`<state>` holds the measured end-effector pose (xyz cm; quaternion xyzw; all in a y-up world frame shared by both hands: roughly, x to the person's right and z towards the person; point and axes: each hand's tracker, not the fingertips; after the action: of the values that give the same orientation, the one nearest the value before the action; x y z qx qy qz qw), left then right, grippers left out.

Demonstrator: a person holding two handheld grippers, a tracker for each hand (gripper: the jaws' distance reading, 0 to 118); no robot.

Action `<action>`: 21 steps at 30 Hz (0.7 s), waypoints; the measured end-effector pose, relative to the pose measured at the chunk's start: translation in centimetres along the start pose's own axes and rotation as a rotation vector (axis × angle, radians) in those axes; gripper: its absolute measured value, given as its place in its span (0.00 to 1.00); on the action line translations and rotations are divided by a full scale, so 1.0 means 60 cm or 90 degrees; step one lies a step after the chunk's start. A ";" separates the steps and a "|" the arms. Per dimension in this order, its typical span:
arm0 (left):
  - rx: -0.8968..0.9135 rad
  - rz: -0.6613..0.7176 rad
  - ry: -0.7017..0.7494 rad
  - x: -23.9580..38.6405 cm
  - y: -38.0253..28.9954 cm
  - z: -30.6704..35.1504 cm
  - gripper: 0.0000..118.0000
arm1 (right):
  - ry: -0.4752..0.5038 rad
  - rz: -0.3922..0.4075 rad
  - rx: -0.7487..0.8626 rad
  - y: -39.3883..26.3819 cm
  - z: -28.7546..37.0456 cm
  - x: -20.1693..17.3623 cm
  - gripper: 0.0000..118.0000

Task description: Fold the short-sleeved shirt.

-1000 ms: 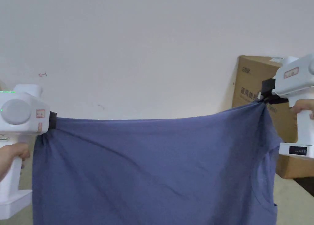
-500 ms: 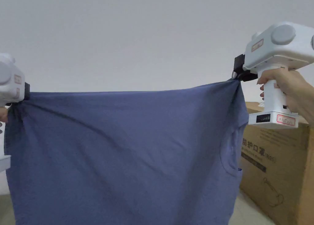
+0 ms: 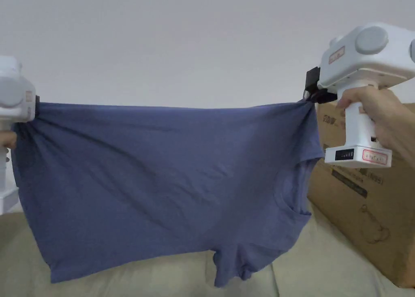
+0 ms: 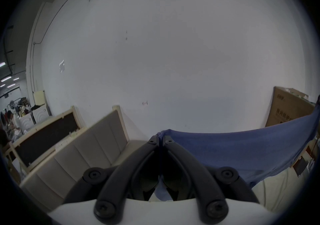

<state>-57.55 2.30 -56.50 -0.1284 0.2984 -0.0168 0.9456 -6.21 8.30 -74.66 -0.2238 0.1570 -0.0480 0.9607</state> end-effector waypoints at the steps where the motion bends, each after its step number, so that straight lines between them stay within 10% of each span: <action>1: -0.017 0.000 -0.002 0.006 -0.029 -0.020 0.01 | 0.001 -0.003 -0.019 -0.023 -0.029 0.001 0.03; 12: -0.333 -0.073 0.007 0.069 -0.443 -0.206 0.01 | -0.075 -0.009 -0.291 -0.384 -0.337 0.026 0.03; 21: -0.440 -0.054 -0.003 0.040 -0.599 -0.193 0.01 | -0.098 -0.045 -0.400 -0.561 -0.369 0.061 0.03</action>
<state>-60.54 -35.38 -57.86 -0.4533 0.2784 0.0459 0.8455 -10.63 -31.59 -79.53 -0.5179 0.0828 -0.0136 0.8513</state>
